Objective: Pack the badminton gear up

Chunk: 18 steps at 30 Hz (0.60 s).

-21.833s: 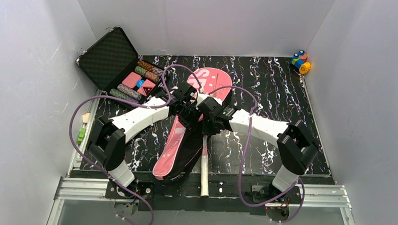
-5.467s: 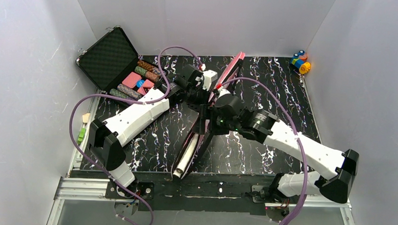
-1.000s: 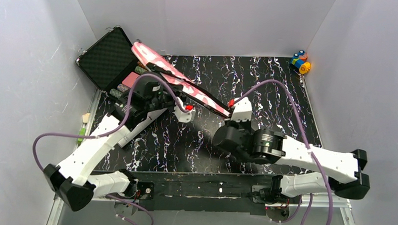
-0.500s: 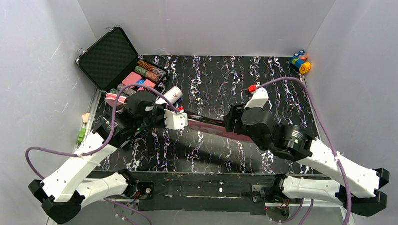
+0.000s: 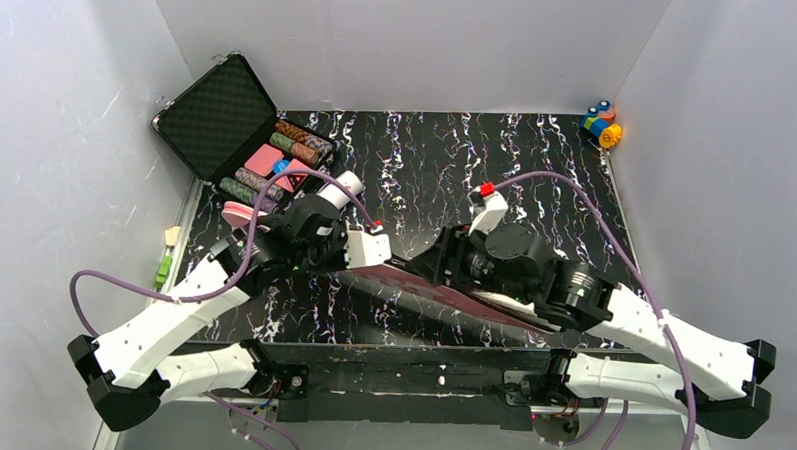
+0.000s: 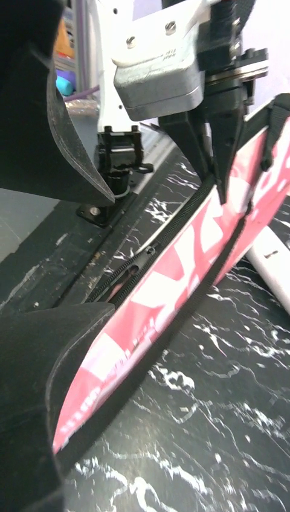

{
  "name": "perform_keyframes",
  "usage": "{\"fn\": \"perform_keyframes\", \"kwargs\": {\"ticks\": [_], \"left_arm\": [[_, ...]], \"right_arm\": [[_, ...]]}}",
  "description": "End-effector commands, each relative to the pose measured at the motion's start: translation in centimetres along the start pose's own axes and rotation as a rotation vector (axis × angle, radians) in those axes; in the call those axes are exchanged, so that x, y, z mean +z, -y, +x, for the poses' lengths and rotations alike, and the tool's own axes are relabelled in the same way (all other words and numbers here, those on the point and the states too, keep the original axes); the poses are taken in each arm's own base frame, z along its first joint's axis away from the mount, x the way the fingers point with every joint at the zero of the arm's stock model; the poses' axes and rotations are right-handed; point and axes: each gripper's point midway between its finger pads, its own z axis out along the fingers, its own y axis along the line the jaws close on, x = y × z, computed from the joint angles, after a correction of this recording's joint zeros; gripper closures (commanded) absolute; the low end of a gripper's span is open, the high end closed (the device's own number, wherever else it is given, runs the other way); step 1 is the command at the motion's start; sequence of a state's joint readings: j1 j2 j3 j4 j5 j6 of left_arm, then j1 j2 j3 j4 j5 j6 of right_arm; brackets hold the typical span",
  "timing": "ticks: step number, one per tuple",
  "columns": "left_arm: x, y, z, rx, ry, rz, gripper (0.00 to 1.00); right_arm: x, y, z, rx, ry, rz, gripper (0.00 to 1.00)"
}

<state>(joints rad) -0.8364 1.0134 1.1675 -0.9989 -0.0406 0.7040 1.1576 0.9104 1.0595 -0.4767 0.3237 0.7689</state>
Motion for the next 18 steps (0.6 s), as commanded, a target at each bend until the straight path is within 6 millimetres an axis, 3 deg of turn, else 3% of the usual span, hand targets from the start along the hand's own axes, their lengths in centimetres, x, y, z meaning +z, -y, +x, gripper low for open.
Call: {"fn": "perform_keyframes", "kwargs": {"ticks": [1,9,18], "left_arm": [[-1.1,-1.7,-2.3,-0.061,0.110,-0.098,1.00],[-0.9,-1.6,-2.3,-0.056,0.114,-0.107,1.00],[-1.3,-1.9,-2.7,-0.054,0.128,-0.118,1.00]], "right_arm": [[0.8,-2.6,0.4,0.087,-0.029,-0.139,0.35],[2.2,-1.3,2.0,0.182,-0.110,-0.151,0.45],[3.9,-0.7,2.4,0.275,-0.166,-0.196,0.46]]}}
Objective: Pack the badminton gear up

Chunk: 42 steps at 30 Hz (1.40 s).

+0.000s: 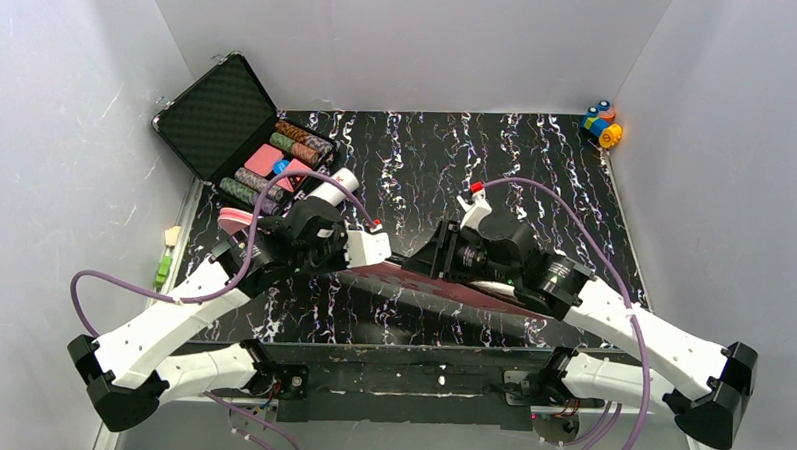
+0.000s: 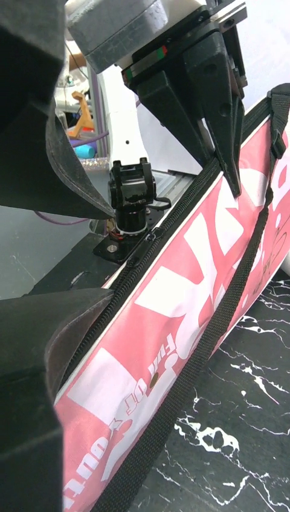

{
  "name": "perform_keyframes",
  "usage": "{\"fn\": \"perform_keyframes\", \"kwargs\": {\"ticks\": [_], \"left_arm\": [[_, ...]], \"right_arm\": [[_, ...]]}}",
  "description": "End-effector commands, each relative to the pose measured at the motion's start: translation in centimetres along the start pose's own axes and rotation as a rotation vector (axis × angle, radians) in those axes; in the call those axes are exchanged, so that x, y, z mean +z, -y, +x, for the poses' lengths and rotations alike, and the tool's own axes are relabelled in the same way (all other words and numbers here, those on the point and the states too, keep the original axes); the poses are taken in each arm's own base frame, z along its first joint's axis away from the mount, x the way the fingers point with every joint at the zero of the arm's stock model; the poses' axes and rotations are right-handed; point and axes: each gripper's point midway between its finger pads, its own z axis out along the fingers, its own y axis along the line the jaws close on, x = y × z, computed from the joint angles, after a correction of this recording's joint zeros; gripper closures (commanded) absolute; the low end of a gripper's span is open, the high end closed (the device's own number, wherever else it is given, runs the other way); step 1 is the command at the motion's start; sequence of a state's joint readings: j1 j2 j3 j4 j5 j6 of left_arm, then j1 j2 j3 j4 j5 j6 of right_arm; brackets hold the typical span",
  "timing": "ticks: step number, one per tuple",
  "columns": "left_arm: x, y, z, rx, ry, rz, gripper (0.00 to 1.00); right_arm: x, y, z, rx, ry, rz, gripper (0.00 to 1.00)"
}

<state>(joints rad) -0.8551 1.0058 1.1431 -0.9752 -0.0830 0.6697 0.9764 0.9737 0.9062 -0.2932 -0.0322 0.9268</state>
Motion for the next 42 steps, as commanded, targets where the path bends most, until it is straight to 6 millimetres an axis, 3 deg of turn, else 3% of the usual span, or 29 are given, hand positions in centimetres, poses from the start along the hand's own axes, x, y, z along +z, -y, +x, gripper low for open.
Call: {"fn": "perform_keyframes", "kwargs": {"ticks": [1,19,34,42], "left_arm": [[-1.5,-1.9,-2.9,-0.034,0.142,-0.088,1.00],[-1.6,-1.8,-3.2,-0.028,0.153,-0.080,1.00],[-1.3,-1.4,-2.8,-0.024,0.144,-0.073,1.00],[-1.4,-1.6,-2.9,-0.023,0.146,-0.079,1.00]], "right_arm": [[0.4,-1.8,-0.6,0.045,-0.008,-0.109,0.46],[1.8,-1.4,-0.9,0.116,-0.027,-0.144,0.57],[1.0,-1.6,-1.7,0.133,0.034,-0.183,0.62],[1.8,-1.7,-1.5,0.142,0.012,-0.199,0.74]]}}
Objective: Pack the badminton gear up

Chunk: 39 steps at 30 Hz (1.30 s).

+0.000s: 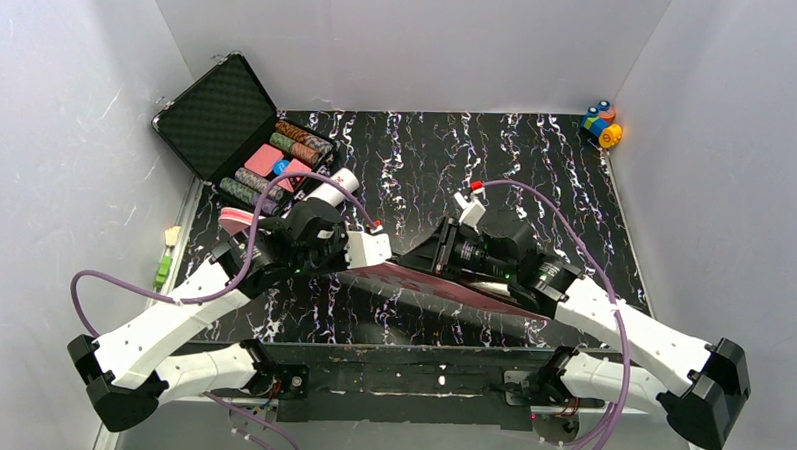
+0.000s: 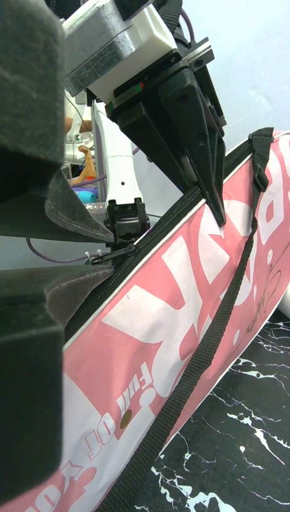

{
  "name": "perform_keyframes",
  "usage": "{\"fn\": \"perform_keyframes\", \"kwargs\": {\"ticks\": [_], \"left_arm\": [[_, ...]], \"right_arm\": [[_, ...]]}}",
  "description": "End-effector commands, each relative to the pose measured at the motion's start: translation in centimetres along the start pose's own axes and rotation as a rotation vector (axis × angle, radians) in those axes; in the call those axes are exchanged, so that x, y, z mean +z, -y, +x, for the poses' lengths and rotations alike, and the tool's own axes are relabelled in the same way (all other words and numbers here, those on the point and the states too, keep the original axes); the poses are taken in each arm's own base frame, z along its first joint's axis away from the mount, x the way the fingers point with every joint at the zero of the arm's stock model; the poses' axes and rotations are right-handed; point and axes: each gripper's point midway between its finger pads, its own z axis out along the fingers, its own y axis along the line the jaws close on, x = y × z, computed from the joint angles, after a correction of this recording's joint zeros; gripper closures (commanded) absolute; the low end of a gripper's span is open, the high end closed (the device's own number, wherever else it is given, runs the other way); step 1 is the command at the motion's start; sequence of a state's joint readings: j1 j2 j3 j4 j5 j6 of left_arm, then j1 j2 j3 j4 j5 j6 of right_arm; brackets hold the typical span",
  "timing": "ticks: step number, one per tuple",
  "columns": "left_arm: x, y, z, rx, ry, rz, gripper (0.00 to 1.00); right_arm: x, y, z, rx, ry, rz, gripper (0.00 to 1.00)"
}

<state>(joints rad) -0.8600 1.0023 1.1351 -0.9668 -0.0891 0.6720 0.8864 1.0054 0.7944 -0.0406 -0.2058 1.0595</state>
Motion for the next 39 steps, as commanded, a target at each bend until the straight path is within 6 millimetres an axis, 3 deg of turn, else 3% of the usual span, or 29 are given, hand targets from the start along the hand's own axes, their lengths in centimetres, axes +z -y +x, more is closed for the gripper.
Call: {"fn": "perform_keyframes", "kwargs": {"ticks": [1,11,21,22,25,27,33,39], "left_arm": [[-1.5,-1.7,-2.9,-0.027,0.144,-0.074,1.00],[-1.4,-1.6,-2.8,-0.025,0.140,-0.073,1.00],[-1.3,-1.7,-2.8,-0.026,0.135,-0.075,1.00],[-1.4,-1.7,-2.8,-0.025,0.135,-0.076,1.00],[-1.3,-1.8,-2.8,-0.028,0.131,-0.080,1.00],[-1.2,-1.8,-2.7,-0.036,0.128,-0.083,1.00],[-1.1,-2.1,-2.8,-0.061,0.128,-0.100,1.00],[-1.2,-2.6,-2.9,-0.067,0.127,-0.126,1.00]], "right_arm": [[0.3,-1.2,-0.7,-0.006,0.022,-0.057,0.74],[0.2,-1.1,-0.7,-0.003,0.022,-0.052,0.99],[-0.2,-0.6,-0.4,-0.003,0.019,-0.043,0.99],[-0.3,-0.8,-0.3,-0.008,0.016,-0.048,0.95],[-0.9,-0.8,-0.2,-0.008,0.009,-0.036,0.61],[-1.4,-0.9,-0.4,-0.003,0.027,-0.031,0.52],[-2.5,-1.0,-0.7,0.016,0.064,-0.025,0.47],[-1.2,0.0,0.4,0.070,-0.006,0.000,0.48]]}}
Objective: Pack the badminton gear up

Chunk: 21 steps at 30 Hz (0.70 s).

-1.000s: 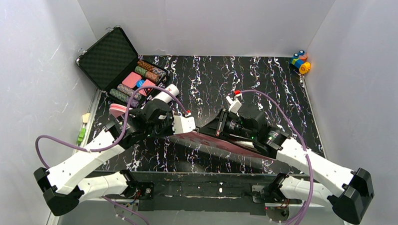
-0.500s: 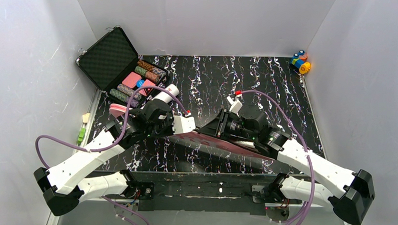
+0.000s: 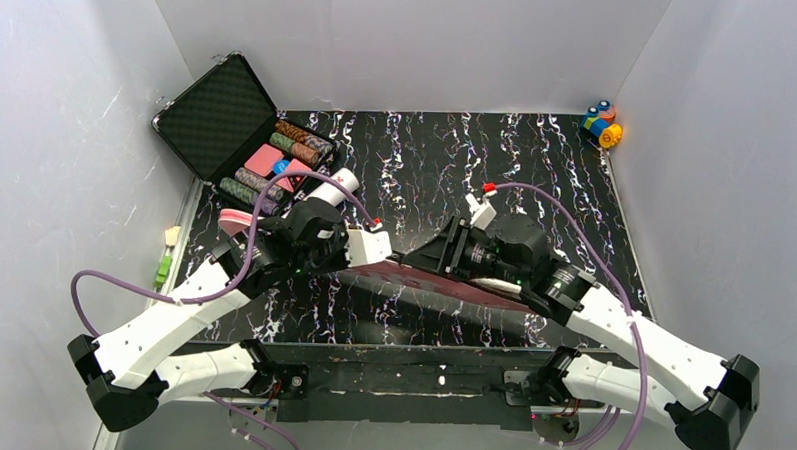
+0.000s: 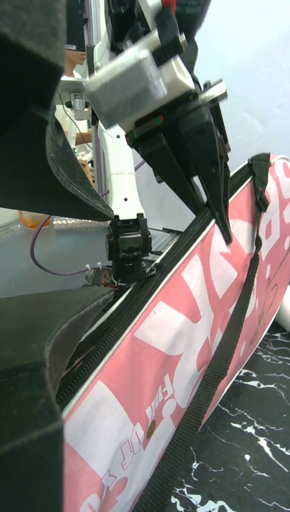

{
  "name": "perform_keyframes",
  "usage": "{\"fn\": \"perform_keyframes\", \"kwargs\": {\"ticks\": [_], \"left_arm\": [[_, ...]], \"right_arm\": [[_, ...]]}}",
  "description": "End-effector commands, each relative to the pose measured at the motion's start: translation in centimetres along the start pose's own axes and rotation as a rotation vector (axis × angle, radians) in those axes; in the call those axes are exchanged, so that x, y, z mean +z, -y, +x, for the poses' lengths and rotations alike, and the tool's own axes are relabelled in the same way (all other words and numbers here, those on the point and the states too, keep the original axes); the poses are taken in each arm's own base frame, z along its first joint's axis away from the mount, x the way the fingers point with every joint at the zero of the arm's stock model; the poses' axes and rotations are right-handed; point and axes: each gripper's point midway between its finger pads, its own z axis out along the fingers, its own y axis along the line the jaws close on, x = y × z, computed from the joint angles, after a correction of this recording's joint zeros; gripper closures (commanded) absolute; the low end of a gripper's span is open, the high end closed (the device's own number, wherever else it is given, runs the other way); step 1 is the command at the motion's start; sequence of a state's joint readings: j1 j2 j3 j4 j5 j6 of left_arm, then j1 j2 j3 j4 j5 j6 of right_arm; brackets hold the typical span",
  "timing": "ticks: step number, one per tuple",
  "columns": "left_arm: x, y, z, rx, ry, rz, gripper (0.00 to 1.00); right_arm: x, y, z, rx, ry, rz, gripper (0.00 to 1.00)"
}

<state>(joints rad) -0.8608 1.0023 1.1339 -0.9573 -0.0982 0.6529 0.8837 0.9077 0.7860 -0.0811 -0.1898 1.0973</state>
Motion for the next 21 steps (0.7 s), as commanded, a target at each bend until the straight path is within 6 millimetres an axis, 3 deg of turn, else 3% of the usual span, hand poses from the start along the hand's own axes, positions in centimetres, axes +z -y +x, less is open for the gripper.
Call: {"fn": "perform_keyframes", "kwargs": {"ticks": [1,12,21], "left_arm": [[-1.3,-2.7,-2.9,-0.049,0.129,-0.123,1.00],[-1.8,-3.0,-3.3,-0.056,0.147,-0.133,1.00],[-1.7,-2.6,-3.3,-0.052,0.151,-0.117,1.00]], "right_arm": [[1.1,1.3,0.8,0.048,-0.052,0.035,0.48],[3.2,1.2,0.4,0.068,-0.076,0.012,0.49],[3.5,0.2,-0.8,0.059,-0.038,-0.030,0.52]]}}
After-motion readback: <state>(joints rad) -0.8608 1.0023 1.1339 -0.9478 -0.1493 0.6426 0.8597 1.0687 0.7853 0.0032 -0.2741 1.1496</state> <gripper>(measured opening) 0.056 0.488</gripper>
